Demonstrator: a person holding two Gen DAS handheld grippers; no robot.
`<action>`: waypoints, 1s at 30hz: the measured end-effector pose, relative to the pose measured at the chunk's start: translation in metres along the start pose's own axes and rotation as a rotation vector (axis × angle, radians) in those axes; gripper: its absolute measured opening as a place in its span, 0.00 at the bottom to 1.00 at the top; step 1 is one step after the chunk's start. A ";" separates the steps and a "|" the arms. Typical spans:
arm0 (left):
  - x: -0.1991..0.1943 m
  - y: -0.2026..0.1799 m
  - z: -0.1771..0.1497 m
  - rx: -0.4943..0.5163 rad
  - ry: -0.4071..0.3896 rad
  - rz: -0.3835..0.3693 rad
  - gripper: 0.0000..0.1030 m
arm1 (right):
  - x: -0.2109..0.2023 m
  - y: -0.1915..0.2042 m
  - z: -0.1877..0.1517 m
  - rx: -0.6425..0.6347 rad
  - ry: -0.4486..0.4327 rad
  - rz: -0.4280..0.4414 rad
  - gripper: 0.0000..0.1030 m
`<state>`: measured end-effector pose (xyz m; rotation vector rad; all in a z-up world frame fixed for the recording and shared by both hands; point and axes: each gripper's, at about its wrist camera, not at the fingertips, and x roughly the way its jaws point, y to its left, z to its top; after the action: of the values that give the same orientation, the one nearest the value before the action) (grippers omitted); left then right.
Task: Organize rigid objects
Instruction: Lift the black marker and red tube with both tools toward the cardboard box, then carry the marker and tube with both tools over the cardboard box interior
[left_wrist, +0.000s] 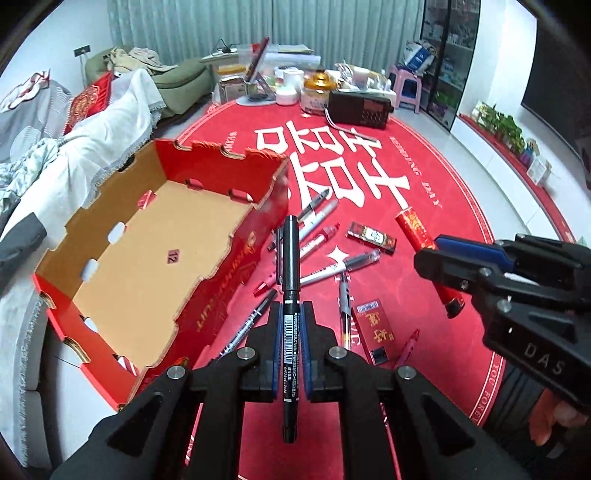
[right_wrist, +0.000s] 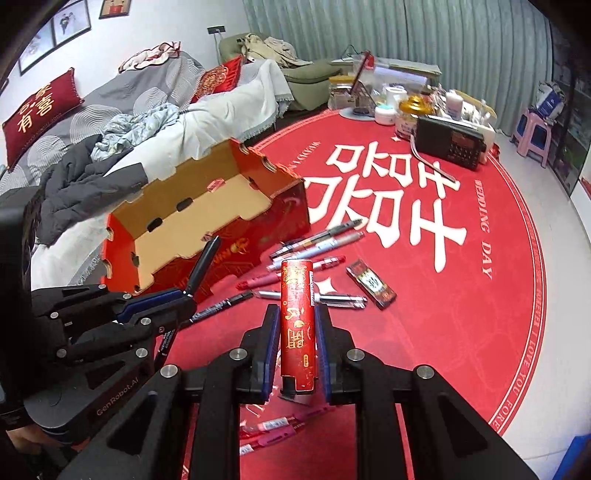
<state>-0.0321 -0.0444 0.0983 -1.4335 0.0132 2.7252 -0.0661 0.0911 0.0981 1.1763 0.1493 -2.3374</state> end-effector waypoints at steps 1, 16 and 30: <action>-0.002 0.003 0.001 -0.007 -0.006 -0.002 0.09 | -0.001 0.002 0.001 -0.004 -0.003 0.001 0.19; -0.036 0.079 0.015 -0.222 -0.119 -0.002 0.09 | -0.004 0.050 0.038 -0.078 -0.056 0.054 0.19; -0.016 0.133 0.010 -0.345 -0.092 0.070 0.09 | 0.024 0.106 0.065 -0.191 -0.051 0.081 0.19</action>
<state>-0.0396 -0.1774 0.1141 -1.3989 -0.4405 2.9574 -0.0723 -0.0304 0.1334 1.0102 0.2945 -2.2254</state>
